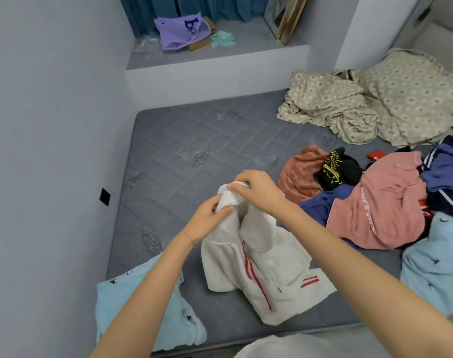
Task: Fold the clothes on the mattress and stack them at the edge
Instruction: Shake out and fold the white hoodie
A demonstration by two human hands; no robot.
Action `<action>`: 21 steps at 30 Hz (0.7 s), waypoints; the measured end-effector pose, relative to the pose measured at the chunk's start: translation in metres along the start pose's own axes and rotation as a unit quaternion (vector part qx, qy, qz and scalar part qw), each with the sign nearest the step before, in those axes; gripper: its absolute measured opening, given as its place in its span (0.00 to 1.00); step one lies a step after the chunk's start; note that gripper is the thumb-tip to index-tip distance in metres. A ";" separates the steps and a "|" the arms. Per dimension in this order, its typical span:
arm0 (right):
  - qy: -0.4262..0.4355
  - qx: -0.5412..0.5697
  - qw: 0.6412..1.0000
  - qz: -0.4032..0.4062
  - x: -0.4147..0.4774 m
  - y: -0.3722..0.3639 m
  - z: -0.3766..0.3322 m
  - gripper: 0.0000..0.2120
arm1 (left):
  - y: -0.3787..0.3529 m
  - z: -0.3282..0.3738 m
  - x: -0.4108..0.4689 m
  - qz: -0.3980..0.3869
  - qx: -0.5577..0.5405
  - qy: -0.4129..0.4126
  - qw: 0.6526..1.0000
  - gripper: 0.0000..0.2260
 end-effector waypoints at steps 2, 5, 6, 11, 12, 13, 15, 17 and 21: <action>-0.013 -0.008 1.000 0.016 -0.003 -0.002 0.008 0.15 | 0.000 0.003 0.009 0.012 0.004 -0.032 0.999 0.05; -0.023 0.010 0.999 0.039 -0.011 0.000 0.021 0.11 | -0.001 0.009 0.016 0.014 0.001 -0.051 0.999 0.06; -0.029 0.021 0.999 0.034 -0.014 0.002 0.027 0.11 | -0.001 0.011 0.017 0.022 -0.004 -0.050 0.999 0.06; -0.111 0.074 0.988 -0.079 -0.037 0.006 0.054 0.21 | 0.008 0.029 0.024 0.040 -0.083 -0.015 0.996 0.08; -0.117 0.080 0.985 -0.096 -0.039 0.005 0.058 0.21 | 0.012 0.034 0.026 0.035 -0.096 -0.008 0.995 0.09; -0.122 0.094 0.983 -0.105 -0.039 0.006 0.057 0.19 | 0.017 0.039 0.028 0.031 -0.107 -0.007 0.994 0.09; -0.139 0.137 0.975 -0.105 -0.035 0.014 0.047 0.13 | 0.032 0.054 0.034 0.032 -0.129 -0.014 0.991 0.11; -0.155 0.177 0.967 -0.098 -0.024 0.026 0.030 0.06 | 0.049 0.069 0.041 0.051 -0.136 -0.034 0.989 0.12; -0.179 0.211 0.960 -0.036 0.011 0.059 -0.009 0.07 | 0.073 0.085 0.057 0.125 -0.083 -0.067 0.986 0.13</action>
Point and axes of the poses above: each hand's wrist, its own x-axis towards the middle knuckle, its own y-axis out of the back of the hand, z = x × y, the point moved 4 cm from there along x, towards the middle knuckle, and after that the axes turned 15 degrees about z, right-handed, at the moved point
